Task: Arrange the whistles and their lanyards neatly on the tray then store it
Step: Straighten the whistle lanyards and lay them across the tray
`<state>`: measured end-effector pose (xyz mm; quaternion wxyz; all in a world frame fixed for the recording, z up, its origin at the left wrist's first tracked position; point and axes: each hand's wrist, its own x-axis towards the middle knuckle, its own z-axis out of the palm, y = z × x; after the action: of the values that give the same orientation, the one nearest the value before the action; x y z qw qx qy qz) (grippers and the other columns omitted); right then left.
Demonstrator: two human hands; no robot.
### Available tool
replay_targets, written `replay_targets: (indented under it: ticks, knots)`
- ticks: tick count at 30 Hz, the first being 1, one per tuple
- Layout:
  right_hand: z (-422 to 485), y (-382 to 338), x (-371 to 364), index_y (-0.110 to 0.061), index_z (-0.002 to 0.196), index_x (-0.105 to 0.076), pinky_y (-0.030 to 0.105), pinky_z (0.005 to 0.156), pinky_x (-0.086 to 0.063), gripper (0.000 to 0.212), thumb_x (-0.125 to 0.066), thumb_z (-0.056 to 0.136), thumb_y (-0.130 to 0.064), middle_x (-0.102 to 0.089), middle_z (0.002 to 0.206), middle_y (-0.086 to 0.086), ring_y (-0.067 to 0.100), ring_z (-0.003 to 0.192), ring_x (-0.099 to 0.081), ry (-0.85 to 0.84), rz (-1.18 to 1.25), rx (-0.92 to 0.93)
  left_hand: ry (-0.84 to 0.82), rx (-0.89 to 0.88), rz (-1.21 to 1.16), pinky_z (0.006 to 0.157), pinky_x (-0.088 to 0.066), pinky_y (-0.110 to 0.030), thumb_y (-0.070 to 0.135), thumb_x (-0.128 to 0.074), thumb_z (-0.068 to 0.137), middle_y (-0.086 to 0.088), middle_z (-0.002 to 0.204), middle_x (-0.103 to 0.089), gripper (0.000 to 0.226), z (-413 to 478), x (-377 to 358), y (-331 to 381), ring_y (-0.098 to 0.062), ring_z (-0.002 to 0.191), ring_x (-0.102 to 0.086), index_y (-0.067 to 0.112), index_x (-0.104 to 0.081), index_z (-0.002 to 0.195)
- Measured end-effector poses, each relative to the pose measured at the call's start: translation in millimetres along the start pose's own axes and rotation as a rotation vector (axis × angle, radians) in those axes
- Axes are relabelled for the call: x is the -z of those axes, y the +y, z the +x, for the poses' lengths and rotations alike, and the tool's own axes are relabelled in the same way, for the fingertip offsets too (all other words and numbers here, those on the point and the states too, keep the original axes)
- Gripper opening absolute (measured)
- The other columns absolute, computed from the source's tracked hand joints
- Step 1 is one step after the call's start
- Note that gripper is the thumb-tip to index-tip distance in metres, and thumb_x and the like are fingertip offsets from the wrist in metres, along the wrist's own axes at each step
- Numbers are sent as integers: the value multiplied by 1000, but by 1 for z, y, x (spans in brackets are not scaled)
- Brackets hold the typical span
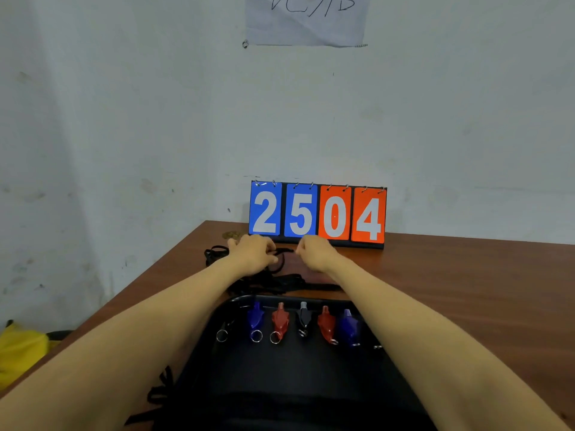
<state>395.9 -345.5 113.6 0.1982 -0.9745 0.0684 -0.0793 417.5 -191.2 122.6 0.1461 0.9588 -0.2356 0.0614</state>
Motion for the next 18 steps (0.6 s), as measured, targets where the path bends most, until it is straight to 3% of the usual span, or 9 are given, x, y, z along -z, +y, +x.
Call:
replay_targets:
  ticks: [4,6,8,10,12,18]
  knots:
    - [-33,-13,48,-12,94,-49,31,72,-45,10,-40,98,-14,-59,96,7,21,82,-52,108,164,205,89,-69,-108,98,-24,-41,40,-50,93,2,135,-52,42,-9,23,17,-23,129,-38,28,-48,133]
    - [-52,-20,71,-10,95,-49,26,63,-40,11,-39,98,-12,-59,93,3,18,74,-49,139,225,267,101,-110,-237,92,-24,-36,42,-48,94,7,117,-61,32,-17,35,30,-19,119,-47,30,-57,122]
    - [-67,-24,91,-7,97,-51,25,60,-38,12,-40,97,-11,-59,90,2,17,69,-47,196,241,288,159,-128,-314,85,-21,-34,39,-46,95,15,84,-61,19,-23,45,43,-13,98,-52,31,-63,94]
    - [-78,-21,108,-8,96,-50,25,56,-36,11,-40,97,-12,-59,89,2,15,61,-45,269,271,258,227,-129,-311,80,-17,-32,37,-46,95,17,71,-58,21,-27,55,49,-9,88,-48,31,-60,82]
    - [-88,-14,128,-11,94,-48,24,53,-36,10,-39,98,-13,-60,89,3,13,61,-44,370,326,205,270,-121,-240,80,-15,-31,36,-45,96,14,75,-61,21,-29,63,50,-8,87,-47,30,-63,88]
    - [-115,29,179,-9,102,-50,17,59,-39,14,-38,99,-14,-58,96,1,15,83,-52,615,539,21,306,-52,-113,90,-20,-36,27,-38,99,15,77,-59,29,-38,82,44,-9,85,-50,27,-67,101]
